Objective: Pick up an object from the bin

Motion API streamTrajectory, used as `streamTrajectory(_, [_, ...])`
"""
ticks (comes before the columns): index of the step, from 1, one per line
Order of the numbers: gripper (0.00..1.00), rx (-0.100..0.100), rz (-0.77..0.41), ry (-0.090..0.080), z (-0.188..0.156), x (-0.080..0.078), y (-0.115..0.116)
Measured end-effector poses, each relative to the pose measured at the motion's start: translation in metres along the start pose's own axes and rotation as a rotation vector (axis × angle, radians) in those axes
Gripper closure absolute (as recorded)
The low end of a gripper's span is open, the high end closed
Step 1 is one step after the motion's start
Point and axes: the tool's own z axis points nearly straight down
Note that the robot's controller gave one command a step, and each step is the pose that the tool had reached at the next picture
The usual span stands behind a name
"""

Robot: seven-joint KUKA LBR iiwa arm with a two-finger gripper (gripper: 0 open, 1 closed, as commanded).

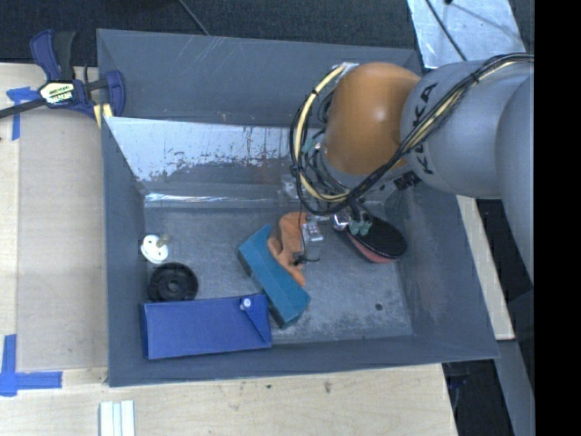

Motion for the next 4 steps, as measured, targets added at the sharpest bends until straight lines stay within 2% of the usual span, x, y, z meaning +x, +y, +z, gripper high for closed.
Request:
streamTrajectory(1, [0.00,0.001,-0.238,-0.005,-0.013,-0.008,-0.004])
streamTrajectory(2, [0.00,0.002,-0.332,-0.006,0.026,-0.010,-0.017])
streamTrajectory(3, [1.00,0.004,-0.451,-0.012,0.040,-0.011,-0.012])
streamTrajectory(4, [1.00,0.003,-0.466,-0.010,0.038,-0.011,-0.011])
